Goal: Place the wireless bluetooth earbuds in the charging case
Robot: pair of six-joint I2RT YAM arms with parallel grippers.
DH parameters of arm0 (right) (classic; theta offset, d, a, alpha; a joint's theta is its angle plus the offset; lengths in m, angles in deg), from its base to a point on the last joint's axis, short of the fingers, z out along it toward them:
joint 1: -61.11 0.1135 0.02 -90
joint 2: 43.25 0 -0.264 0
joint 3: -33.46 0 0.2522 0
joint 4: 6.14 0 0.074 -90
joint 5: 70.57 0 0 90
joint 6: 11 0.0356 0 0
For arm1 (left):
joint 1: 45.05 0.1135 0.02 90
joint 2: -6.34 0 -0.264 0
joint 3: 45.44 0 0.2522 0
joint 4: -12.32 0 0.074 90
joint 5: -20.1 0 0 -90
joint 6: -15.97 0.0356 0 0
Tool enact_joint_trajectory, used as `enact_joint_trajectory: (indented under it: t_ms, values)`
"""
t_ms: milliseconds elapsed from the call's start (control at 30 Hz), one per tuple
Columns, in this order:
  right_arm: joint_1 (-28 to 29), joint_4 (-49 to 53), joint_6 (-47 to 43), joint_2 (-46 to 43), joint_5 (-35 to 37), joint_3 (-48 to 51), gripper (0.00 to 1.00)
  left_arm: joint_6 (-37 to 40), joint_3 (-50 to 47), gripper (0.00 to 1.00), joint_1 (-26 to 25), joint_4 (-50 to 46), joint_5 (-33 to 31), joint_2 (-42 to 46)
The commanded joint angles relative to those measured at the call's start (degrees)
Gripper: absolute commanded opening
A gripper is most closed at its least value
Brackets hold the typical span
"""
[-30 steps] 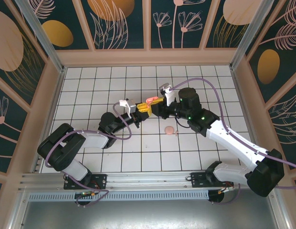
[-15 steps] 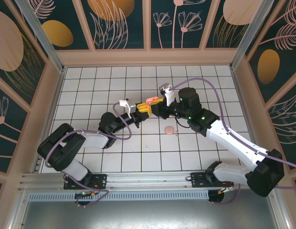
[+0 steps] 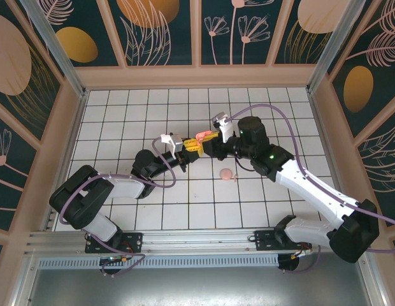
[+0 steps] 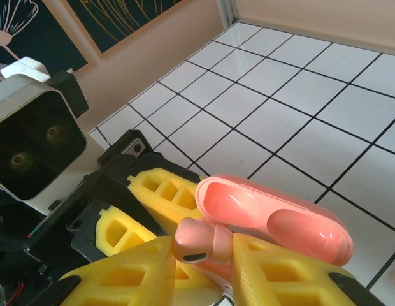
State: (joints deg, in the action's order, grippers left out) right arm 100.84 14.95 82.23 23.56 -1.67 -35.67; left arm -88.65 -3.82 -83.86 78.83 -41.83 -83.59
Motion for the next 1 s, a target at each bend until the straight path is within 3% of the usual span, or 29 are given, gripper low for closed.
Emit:
enact_joint_trajectory:
  t_ms: [0, 967]
  values:
    - [-1.32, 4.85, -2.89, 1.66, 1.60, -1.38, 0.28, 1.52, 2.20, 0.13, -1.35, 7.36, 5.84, 3.06]
    - [-1.54, 10.59, -5.86, 3.35, 0.27, -4.53, 0.29, 4.59, 2.45, 0.14, -1.53, 3.78, 8.40, 4.00]
